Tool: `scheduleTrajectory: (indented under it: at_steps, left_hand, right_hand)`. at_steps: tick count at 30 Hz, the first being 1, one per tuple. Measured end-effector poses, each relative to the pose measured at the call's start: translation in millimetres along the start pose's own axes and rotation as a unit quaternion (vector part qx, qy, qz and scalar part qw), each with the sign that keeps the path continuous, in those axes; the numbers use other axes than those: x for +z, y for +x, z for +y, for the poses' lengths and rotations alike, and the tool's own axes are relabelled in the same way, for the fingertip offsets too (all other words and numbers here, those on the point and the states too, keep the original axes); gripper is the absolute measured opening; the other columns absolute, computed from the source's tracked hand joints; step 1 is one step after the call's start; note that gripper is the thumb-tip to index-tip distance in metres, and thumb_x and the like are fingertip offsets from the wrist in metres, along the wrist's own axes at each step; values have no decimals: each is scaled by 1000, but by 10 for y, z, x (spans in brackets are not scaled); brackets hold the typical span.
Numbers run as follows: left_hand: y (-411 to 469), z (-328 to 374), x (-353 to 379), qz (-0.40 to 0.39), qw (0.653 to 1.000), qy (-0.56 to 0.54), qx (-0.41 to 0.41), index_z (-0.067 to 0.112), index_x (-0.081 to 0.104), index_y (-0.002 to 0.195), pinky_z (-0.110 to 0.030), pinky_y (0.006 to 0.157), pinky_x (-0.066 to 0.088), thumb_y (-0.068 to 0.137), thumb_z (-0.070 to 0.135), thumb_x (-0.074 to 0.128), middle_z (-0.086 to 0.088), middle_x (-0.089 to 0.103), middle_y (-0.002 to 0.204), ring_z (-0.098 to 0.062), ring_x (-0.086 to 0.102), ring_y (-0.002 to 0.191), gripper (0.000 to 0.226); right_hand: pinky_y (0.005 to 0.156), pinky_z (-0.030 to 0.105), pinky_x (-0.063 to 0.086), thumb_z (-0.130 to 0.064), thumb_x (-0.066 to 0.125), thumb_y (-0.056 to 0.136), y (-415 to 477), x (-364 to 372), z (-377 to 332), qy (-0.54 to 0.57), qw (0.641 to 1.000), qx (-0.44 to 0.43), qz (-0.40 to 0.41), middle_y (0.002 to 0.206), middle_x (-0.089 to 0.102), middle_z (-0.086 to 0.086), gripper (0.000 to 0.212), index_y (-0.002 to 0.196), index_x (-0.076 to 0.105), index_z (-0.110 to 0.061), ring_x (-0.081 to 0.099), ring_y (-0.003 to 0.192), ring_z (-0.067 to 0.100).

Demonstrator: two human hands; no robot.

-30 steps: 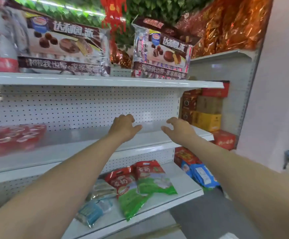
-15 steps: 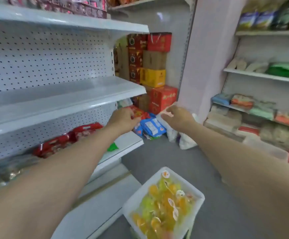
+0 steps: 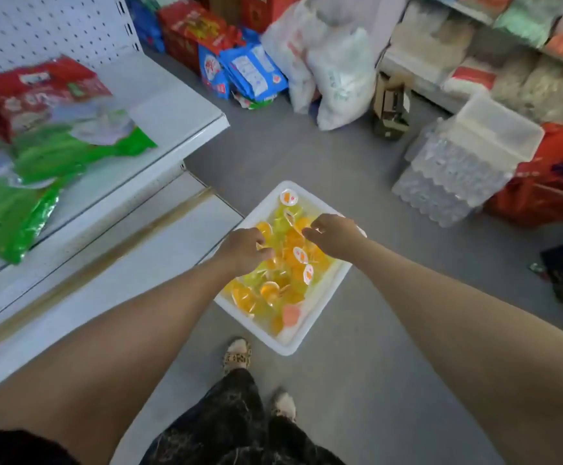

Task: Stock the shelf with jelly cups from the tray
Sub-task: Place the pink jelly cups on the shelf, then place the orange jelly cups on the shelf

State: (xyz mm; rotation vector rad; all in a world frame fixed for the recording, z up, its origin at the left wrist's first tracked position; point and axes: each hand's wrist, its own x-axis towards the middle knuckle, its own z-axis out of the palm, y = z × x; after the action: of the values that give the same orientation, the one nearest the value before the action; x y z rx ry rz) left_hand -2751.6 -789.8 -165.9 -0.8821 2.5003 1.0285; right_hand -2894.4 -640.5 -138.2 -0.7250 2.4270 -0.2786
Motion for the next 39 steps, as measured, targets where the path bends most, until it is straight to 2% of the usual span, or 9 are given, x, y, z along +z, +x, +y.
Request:
scheduleTrajectory:
  at_steps: [4,7,9,15,22,25,29,33,39]
  left_hand:
    - [151,-278,588,-89,994,-49,-34,13,62,121,-29,91,45,90,41,64,-3,62,125,-21,57,119,41]
    - [273,-432,1048,-143,985,-74,-60,15,60,122,-24,85,40,90,40,66,-2,62,128,-20,58,117,41]
    - [340,-504,1333,-173,978,-84,-80,17,59,123,-24,83,40,90,41,65,-3,61,128,-20,58,116,41]
    - [509,-609,1940,-226,959,-115,-128,26,42,144,-28,91,44,91,42,63,-4,55,137,-23,55,120,59]
    - [674,-608,2223,-223,952,-142,-156,31,24,154,-30,98,39,93,44,61,-2,41,152,-26,45,134,73]
    - [722,-596,2243,-213,952,-153,-158,28,34,149,-27,88,40,91,43,64,-2,50,143,-23,51,125,67]
    - [730,-606,2306,-182,951,-187,-167,22,52,122,-23,73,38,82,40,75,-1,63,118,-17,56,95,49]
    - [716,-621,2355,-174,946,-206,-183,21,55,110,-27,75,46,79,42,77,2,62,107,-19,59,95,44]
    - [704,-628,2379,-153,944,-219,-195,17,58,108,-23,71,40,85,37,73,7,57,100,-15,54,90,34]
  right_hand:
    - [90,27,39,-48,51,97,167,602,284,40,994,63,-83,125,63,4,43,119,62,-13,55,119,25]
    - [102,31,37,-47,48,99,274,976,476,39,985,94,-136,136,56,5,46,125,61,-12,49,127,25]
    - [103,31,37,-48,47,99,348,1168,586,48,981,114,-150,138,55,5,48,129,59,-13,49,128,25]
    - [100,36,45,-47,62,91,582,1530,842,142,969,172,-104,132,58,8,57,137,50,-14,55,121,26]
    - [100,40,45,-41,74,84,787,1713,950,190,961,191,-61,138,53,13,75,144,38,-14,54,123,29]
    - [101,42,45,-40,75,83,846,1753,960,206,957,195,-59,136,55,10,74,143,40,-17,54,122,28]
    - [92,36,49,-41,77,80,911,1785,946,233,948,211,-49,129,60,5,70,138,43,-18,58,116,24]
    - [78,32,48,-42,77,81,987,1776,934,250,938,236,-42,127,59,5,69,136,43,-19,58,108,23]
    - [77,32,47,-41,81,77,1068,1828,965,237,943,228,-45,125,58,8,67,133,47,-23,56,111,26]
